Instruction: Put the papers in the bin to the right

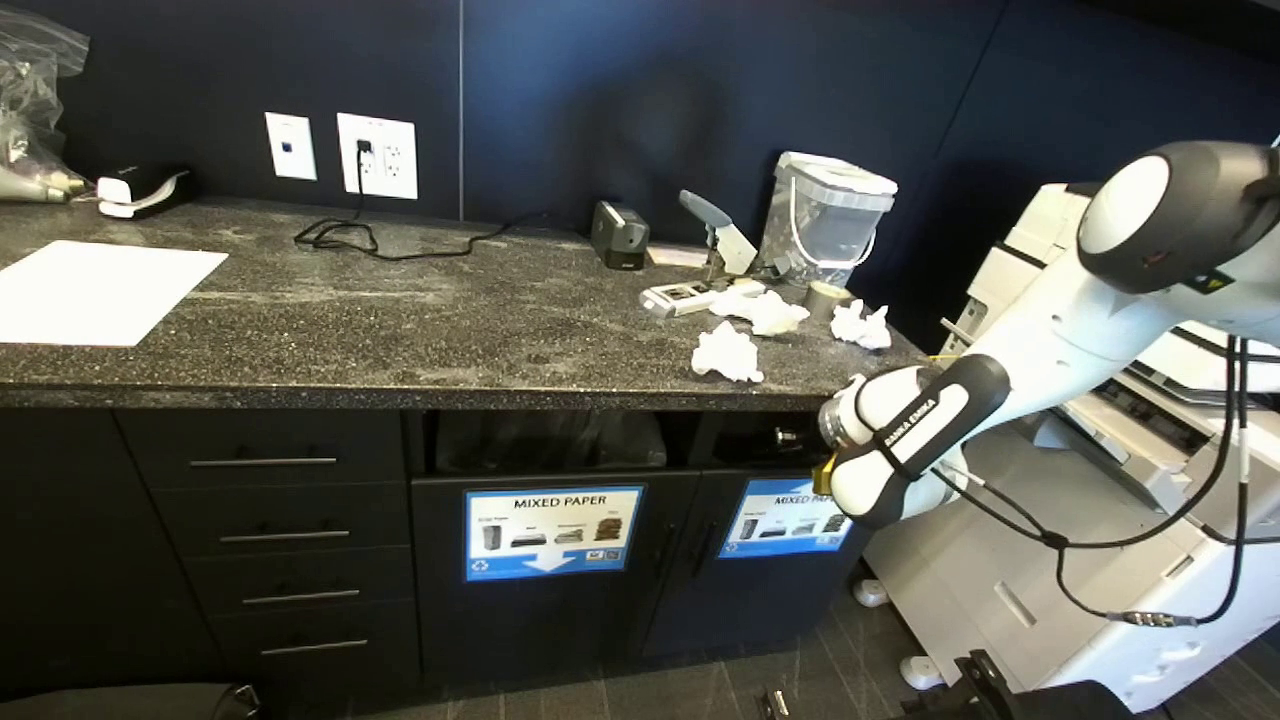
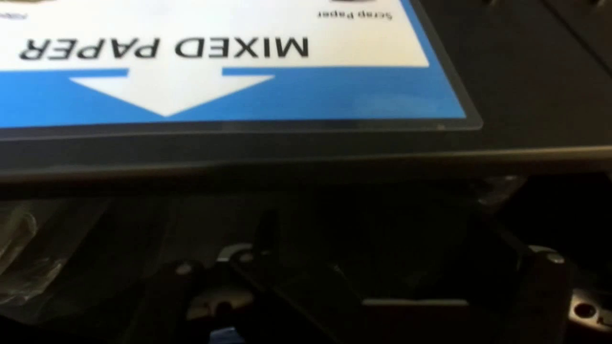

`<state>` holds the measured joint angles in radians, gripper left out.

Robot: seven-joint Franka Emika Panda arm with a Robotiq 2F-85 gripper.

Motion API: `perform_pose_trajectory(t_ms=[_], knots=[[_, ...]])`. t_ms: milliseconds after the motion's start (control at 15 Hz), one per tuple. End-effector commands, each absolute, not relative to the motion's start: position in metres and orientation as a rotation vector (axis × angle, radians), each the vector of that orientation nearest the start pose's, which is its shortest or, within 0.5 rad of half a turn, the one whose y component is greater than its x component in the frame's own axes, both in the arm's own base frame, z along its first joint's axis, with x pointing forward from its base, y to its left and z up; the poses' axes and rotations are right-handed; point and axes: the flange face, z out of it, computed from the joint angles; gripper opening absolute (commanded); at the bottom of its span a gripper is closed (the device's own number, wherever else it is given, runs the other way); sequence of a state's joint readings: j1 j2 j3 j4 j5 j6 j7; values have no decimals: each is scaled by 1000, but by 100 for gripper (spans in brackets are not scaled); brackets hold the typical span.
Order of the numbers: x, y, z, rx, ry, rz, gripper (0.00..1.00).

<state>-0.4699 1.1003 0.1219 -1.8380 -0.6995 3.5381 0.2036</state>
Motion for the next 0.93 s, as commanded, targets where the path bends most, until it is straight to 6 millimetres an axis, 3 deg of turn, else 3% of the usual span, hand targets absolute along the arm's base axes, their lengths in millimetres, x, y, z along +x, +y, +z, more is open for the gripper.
perform_pose_trajectory(t_ms=[0, 200, 400, 867], knots=[[568, -124, 65, -3030, -135, -635, 100], [557, -106, 104, -3112, -238, -390, 100], [568, -84, 161, -3125, -240, -224, 100], [593, -23, 307, -3111, -215, -242, 100]])
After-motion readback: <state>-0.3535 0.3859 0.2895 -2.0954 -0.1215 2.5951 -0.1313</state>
